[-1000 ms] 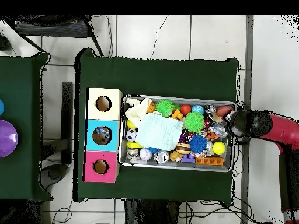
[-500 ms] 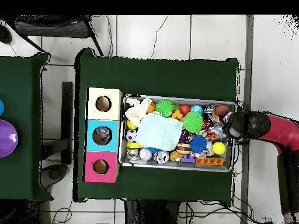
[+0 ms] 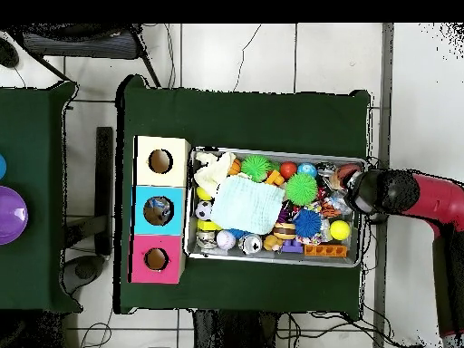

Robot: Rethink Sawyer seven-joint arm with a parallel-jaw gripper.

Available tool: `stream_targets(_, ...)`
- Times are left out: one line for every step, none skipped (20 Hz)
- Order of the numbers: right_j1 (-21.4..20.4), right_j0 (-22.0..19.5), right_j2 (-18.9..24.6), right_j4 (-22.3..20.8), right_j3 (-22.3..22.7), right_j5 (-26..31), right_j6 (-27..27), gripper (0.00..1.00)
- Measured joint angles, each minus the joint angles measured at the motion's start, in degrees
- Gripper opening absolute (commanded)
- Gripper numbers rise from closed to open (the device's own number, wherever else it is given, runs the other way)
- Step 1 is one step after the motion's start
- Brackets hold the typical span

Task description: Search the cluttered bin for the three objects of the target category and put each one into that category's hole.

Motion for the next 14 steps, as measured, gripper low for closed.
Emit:
stream_targets(-0.6, 0.1, -0.1, 0.2, 0.0, 0.0, 0.0, 1.0)
stream_targets(-1.0, 0.1, -0.1, 0.3, 0.0, 0.0, 0.0, 1.0)
stream_targets(-1.8, 0.2, -0.3, 0.7, 0.0, 0.0, 0.0, 1.0)
stream_targets(-2.1, 0.2, -0.3, 0.8, 0.0, 0.0, 0.0, 1.0)
stream_targets(-2.7, 0.2, -0.4, 1.1, 0.1, -0.1, 0.0, 1.0)
stream_targets(-3.0, 0.2, -0.5, 1.3, 0.1, -0.3, 0.0, 1.0)
stream_targets(-3.4, 0.2, -0.6, 1.5, 0.1, -0.4, 0.0, 1.0)
stream_targets(-3.6, 0.2, -0.7, 1.6, 0.2, -0.6, 0.0, 1.0)
stream_targets(-4.2, 0.2, -1.0, 2.0, 0.5, -1.2, 0.0, 1.0)
stream_targets(-5.2, 0.4, -1.6, 2.7, 1.2, -2.3, 0.0, 1.0)
stream_targets(-5.5, 0.4, -1.9, 3.1, 1.5, -2.7, 0.0, 1.0)
stream_targets(-5.8, 0.6, -2.1, 3.4, 1.8, -3.2, 0.0, 1.0)
stream_targets(-6.1, 0.7, -2.3, 3.8, 2.1, -3.7, 0.0, 1.0)
stream_targets(-6.4, 0.8, -2.7, 4.3, 2.5, -4.4, 0.0, 1.0)
